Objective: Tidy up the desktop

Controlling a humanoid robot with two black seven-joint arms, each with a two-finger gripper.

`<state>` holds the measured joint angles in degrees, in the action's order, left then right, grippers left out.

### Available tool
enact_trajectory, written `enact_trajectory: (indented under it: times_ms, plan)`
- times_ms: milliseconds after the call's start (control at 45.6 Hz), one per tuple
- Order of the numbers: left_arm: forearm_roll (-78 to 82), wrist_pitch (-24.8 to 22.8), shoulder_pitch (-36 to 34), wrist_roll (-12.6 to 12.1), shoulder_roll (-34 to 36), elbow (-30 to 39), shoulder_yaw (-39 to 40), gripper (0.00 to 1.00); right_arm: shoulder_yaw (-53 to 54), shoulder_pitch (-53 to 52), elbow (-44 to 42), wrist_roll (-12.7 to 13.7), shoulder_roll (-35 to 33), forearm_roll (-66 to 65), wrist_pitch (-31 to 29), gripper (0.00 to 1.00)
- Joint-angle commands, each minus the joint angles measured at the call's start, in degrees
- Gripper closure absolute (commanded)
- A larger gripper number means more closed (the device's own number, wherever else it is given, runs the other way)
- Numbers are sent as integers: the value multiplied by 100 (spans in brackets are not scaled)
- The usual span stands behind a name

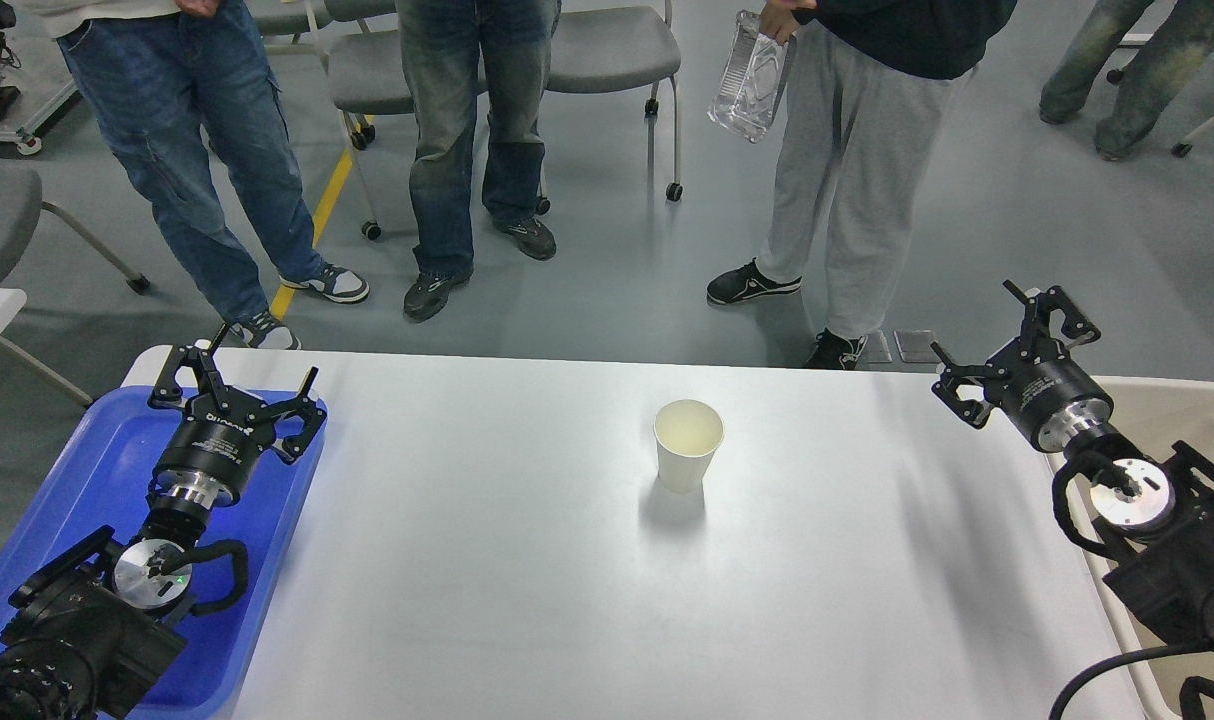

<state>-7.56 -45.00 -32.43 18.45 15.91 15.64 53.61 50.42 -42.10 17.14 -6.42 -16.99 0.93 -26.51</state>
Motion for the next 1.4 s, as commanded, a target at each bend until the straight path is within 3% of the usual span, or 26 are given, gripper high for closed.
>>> enact_trajectory:
  times_ms: [0, 1382]
  plan:
    - [0, 0, 0, -8, 0, 0, 0, 0, 3, 44, 0, 0, 47, 4, -3, 0]
    - [0, 0, 0, 1, 0, 0, -9, 0, -94, 26, 123, 18, -32, -49, -20, 0]
